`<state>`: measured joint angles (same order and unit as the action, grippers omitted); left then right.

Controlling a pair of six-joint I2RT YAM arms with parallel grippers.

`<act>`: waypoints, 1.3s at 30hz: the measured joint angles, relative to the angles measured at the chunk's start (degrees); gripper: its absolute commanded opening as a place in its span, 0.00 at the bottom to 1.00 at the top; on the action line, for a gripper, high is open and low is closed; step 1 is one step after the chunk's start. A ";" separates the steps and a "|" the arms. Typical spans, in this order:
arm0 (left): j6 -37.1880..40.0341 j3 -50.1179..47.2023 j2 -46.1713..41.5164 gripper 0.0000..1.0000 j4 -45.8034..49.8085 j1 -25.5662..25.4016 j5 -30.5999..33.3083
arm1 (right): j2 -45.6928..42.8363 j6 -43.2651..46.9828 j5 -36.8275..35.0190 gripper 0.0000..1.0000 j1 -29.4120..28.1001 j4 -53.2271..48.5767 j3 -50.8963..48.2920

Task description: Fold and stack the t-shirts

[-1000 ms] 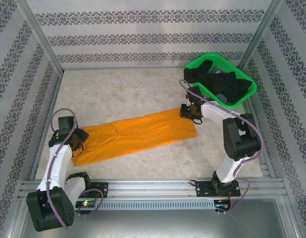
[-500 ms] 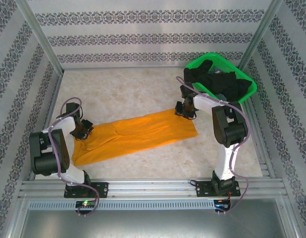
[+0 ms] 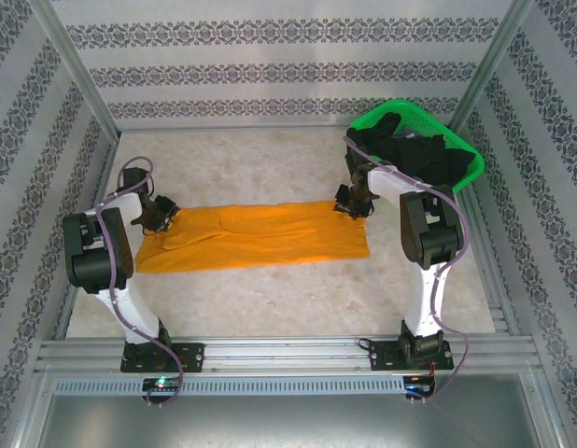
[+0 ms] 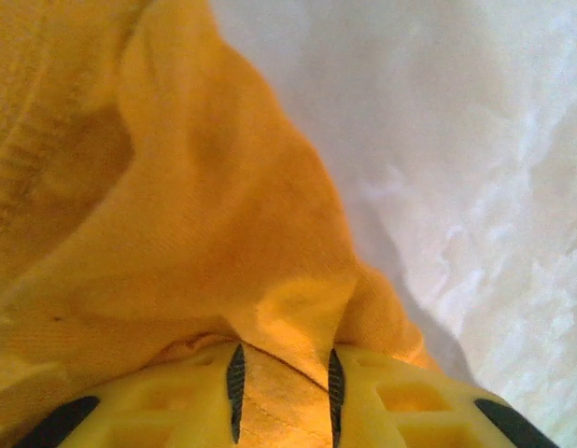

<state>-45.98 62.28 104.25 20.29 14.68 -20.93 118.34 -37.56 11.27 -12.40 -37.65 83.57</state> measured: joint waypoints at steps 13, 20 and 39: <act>13.88 -0.17 -6.97 0.33 0.72 4.04 -0.15 | -0.35 7.61 2.01 0.35 -0.68 0.52 4.44; 18.84 -1.77 -4.42 0.32 0.68 4.11 -2.21 | -6.32 8.66 6.69 0.38 -3.19 3.48 0.96; 23.56 -3.19 -3.23 0.34 0.35 4.11 -1.16 | -9.03 8.66 9.70 0.38 -3.65 4.72 -2.23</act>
<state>-22.41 59.09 101.01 20.64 18.79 -22.09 109.32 -28.91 20.97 -16.05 -32.93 81.34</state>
